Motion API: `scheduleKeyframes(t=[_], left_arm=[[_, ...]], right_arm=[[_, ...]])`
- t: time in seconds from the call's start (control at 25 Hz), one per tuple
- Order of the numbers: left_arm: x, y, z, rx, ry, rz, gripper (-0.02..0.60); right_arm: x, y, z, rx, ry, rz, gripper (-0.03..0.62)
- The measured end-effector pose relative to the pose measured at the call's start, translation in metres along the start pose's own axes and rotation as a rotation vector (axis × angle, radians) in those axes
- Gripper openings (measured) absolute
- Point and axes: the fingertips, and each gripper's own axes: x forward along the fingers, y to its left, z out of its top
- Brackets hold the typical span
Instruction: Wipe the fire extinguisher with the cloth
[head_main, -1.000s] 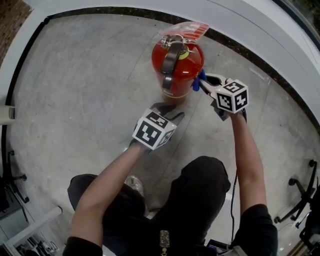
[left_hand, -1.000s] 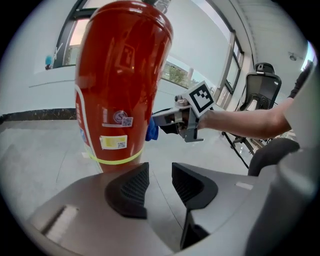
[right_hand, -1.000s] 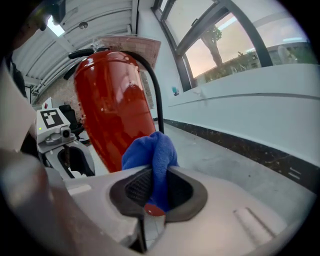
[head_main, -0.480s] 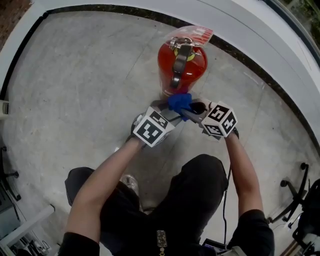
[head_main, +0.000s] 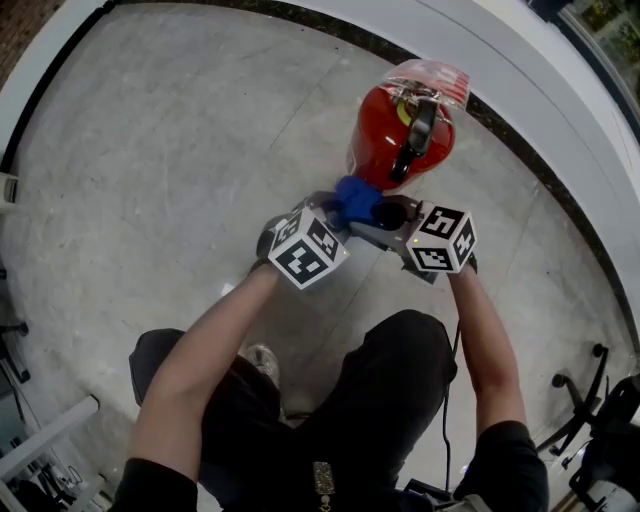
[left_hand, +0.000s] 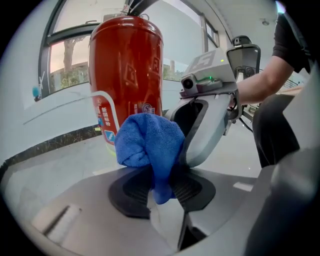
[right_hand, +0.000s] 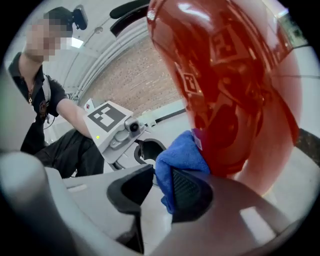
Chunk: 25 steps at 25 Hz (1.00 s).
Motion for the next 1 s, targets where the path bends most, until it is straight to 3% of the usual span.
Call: scheduleKeyframes(t=[0.24, 0.36, 0.56, 0.72, 0.84, 1.0], left_arm=[[-0.001, 0.033, -0.009, -0.139, -0.009, 0.041, 0.094], [-0.003, 0.060, -0.012, -0.154, -0.007, 0.083, 0.094], [0.008, 0.105, -0.008, -0.057, 0.024, 0.138, 0.092], [0.023, 0.141, 0.006, 0.036, 0.009, 0.178, 0.091], [0.035, 0.155, 0.018, 0.098, -0.044, 0.159, 0.090], [0.055, 0.163, 0.030, 0.120, -0.093, 0.108, 0.089]], right_arm=[[-0.013, 0.000, -0.004, -0.074, 0.006, -0.128, 0.114], [-0.022, 0.004, -0.006, -0.090, 0.016, -0.161, 0.114], [-0.034, 0.010, -0.017, -0.112, 0.051, -0.199, 0.114], [-0.044, 0.013, -0.029, -0.074, 0.013, -0.235, 0.114], [-0.052, 0.012, -0.039, -0.044, 0.001, -0.262, 0.112], [-0.061, 0.010, -0.053, -0.006, -0.008, -0.294, 0.112]])
